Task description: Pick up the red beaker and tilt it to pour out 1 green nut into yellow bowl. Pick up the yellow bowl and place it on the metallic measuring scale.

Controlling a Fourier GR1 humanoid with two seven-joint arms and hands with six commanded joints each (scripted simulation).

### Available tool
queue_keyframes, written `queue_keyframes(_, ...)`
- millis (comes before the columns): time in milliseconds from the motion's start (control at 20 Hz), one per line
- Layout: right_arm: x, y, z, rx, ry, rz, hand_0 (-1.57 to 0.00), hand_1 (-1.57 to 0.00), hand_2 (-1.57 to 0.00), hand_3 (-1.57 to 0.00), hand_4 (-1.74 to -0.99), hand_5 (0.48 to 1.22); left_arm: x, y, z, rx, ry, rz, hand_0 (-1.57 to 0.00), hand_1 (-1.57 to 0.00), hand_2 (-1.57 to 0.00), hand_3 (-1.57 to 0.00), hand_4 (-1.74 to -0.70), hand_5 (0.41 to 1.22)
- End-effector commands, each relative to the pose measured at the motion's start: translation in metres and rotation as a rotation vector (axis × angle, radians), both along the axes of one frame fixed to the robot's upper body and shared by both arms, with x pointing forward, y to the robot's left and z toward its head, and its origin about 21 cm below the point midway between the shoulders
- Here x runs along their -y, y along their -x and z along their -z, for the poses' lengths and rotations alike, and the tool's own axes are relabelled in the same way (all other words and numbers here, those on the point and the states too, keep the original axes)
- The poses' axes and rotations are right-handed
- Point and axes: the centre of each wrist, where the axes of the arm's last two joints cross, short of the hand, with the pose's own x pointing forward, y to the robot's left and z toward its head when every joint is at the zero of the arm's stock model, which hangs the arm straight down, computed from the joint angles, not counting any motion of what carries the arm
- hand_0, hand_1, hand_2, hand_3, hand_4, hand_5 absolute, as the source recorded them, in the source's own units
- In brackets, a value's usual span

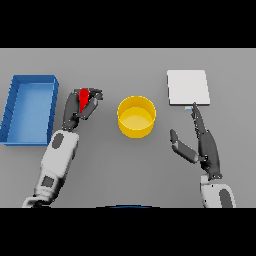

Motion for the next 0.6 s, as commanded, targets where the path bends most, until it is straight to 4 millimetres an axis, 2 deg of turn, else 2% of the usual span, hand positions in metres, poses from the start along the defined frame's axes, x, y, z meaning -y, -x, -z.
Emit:
queue_keyframes(0,-0.001,0.000,-0.002,0.003,0.005,0.001,0.00,0.00,0.00,0.00,-1.207,0.677,0.000,-0.002,-0.003,-0.004,0.001,-0.009,-1.40,-1.41,-1.41,-1.34,-1.65,1.127)
queue_keyframes(150,0.000,0.000,0.000,0.011,0.008,-0.001,0.00,0.00,0.00,0.00,-1.175,0.667,-0.001,-0.006,-0.011,0.029,-0.026,-0.010,-1.49,-1.49,-1.49,-1.45,-1.70,1.127)
queue_keyframes(350,0.000,0.002,0.004,0.009,0.057,0.013,0.00,0.00,0.00,0.00,-1.116,0.656,-0.009,-0.017,-0.041,0.087,-0.114,0.034,-1.54,-1.54,-1.54,-1.52,-1.72,1.127)
queue_keyframes(450,0.002,0.000,0.003,0.025,0.067,0.019,0.00,0.00,0.00,0.00,-1.103,0.656,-0.007,-0.019,-0.054,0.118,-0.231,0.090,-1.55,-1.55,-1.55,-1.54,-1.73,1.134)
queue_keyframes(550,0.004,-0.001,0.001,0.028,0.071,0.016,0.00,0.00,0.00,0.00,-1.095,0.660,-0.007,-0.024,-0.071,0.134,-0.420,0.135,-1.56,-1.56,-1.56,-1.55,-1.73,1.139)
